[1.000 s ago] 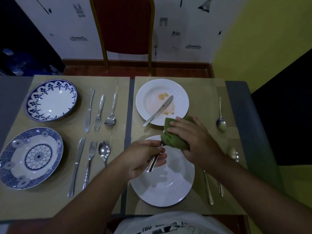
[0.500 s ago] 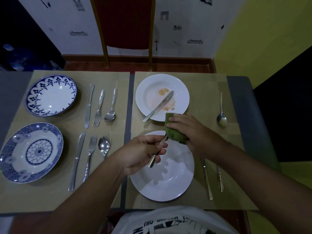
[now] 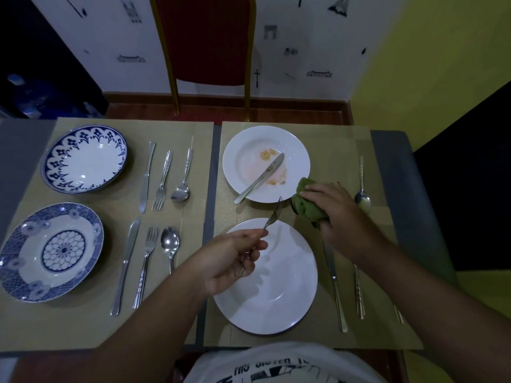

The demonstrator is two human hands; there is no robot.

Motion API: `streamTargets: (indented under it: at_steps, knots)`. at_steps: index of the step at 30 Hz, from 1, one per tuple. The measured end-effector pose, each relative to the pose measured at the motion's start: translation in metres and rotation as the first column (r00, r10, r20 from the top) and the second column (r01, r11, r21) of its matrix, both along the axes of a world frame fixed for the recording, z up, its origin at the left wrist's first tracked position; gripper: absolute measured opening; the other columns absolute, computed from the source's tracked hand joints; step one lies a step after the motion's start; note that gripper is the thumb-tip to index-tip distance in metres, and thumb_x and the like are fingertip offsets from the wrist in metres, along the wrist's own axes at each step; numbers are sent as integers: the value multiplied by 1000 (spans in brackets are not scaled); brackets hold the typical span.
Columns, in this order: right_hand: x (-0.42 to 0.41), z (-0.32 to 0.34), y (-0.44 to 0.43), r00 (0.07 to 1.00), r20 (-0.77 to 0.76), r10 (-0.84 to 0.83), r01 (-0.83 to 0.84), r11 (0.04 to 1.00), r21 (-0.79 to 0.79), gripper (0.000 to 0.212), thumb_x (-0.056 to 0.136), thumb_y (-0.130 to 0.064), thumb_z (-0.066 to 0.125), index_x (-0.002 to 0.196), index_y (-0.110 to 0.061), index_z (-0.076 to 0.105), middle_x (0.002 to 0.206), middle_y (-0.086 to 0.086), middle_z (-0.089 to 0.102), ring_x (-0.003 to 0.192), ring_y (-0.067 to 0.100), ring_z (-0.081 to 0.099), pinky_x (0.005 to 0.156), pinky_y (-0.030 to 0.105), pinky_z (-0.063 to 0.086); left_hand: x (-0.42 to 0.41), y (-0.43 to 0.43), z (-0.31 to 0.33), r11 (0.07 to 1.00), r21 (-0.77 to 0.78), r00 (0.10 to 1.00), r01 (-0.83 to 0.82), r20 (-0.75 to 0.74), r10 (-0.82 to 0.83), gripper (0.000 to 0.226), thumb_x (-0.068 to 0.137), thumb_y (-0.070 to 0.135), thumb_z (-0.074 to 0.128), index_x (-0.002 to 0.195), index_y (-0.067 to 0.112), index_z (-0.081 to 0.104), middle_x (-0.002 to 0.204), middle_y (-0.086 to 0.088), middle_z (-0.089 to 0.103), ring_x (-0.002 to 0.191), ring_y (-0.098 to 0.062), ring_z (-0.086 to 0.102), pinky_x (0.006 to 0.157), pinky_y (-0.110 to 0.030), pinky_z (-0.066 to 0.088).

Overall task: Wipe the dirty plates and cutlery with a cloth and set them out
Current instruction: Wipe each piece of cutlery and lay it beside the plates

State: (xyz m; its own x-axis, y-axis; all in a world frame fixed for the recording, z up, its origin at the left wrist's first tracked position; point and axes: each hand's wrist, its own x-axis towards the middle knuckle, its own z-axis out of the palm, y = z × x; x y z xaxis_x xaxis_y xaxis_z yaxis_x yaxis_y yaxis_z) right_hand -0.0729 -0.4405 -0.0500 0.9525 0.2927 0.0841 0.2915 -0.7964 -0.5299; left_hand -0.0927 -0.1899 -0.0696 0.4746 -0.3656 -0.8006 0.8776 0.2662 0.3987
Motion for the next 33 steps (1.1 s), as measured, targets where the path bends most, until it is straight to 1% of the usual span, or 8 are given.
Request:
streamTargets:
  at_steps: [7, 13, 15, 19, 22, 25, 29, 33]
  knots:
    - [-18, -4, 6, 998, -44, 45, -41, 995, 87, 62, 71, 15, 55, 129, -6, 59, 134, 9, 54, 124, 25, 47, 110, 41, 34, 9, -13, 5, 989, -139, 995, 48, -77, -59, 21, 99, 10, 59, 99, 2, 79, 84, -8, 71, 70, -14, 68, 64, -26, 60]
    - [-23, -9, 5, 999, -46, 17, -12, 994, 109, 66, 70, 16, 56, 130, -10, 59, 134, 4, 53, 124, 19, 45, 108, 25, 31, 12, -19, 6, 990, 34, 980, 137, 140, -140, 14, 98, 11, 62, 106, 6, 73, 90, -10, 69, 77, -18, 67, 74, -32, 58]
    - [-24, -9, 3, 999, -46, 0, 6, 993, 117, 66, 70, 16, 56, 130, -12, 59, 135, 2, 53, 125, 16, 44, 109, 26, 31, 13, -19, 7, 962, 217, 952, 168, 218, -215, 14, 96, 18, 66, 100, 11, 78, 86, -6, 65, 81, -20, 60, 77, -31, 54]
    - [-24, -6, 0, 999, -43, -33, 39, 989, 140, 66, 69, 16, 53, 129, -11, 60, 133, 3, 54, 125, 15, 45, 110, 20, 28, 13, -23, 10, 903, 412, 876, 120, 384, -291, 18, 98, 24, 64, 97, 14, 79, 62, 0, 56, 58, -17, 46, 56, -27, 39]
    - [-25, -4, -3, 998, -38, -49, 54, 987, 151, 62, 72, 11, 51, 129, -12, 60, 133, 1, 54, 125, 13, 44, 109, 13, 26, 13, -25, 19, 899, 419, 827, 128, 456, -330, 18, 100, 25, 61, 104, 17, 76, 79, -1, 75, 58, -15, 61, 53, -26, 40]
    - [-25, -4, -7, 996, -48, -80, 86, 984, 154, 63, 73, 12, 52, 130, -14, 60, 134, -1, 53, 126, 12, 44, 109, 12, 26, 17, -29, 24, 930, 347, 820, 121, 493, -291, 20, 101, 21, 58, 111, 18, 75, 102, -2, 79, 81, -21, 74, 63, -29, 46]
    - [-25, -5, -14, 995, -44, -86, 92, 983, 158, 67, 70, 15, 51, 130, -14, 60, 134, -1, 53, 127, 14, 45, 111, 25, 33, 23, -39, 23, 973, 210, 883, 94, 434, -179, 20, 99, 24, 61, 112, 18, 76, 111, -4, 77, 96, -25, 74, 80, -38, 57]
    - [-26, -5, -24, 997, -24, -72, 75, 986, 149, 65, 70, 8, 47, 130, -14, 59, 134, -3, 52, 129, 14, 44, 112, 38, 34, 29, -54, 14, 959, 269, 864, 89, 458, -209, 27, 93, 2, 67, 115, 17, 73, 109, -2, 78, 95, -21, 73, 82, -37, 61]
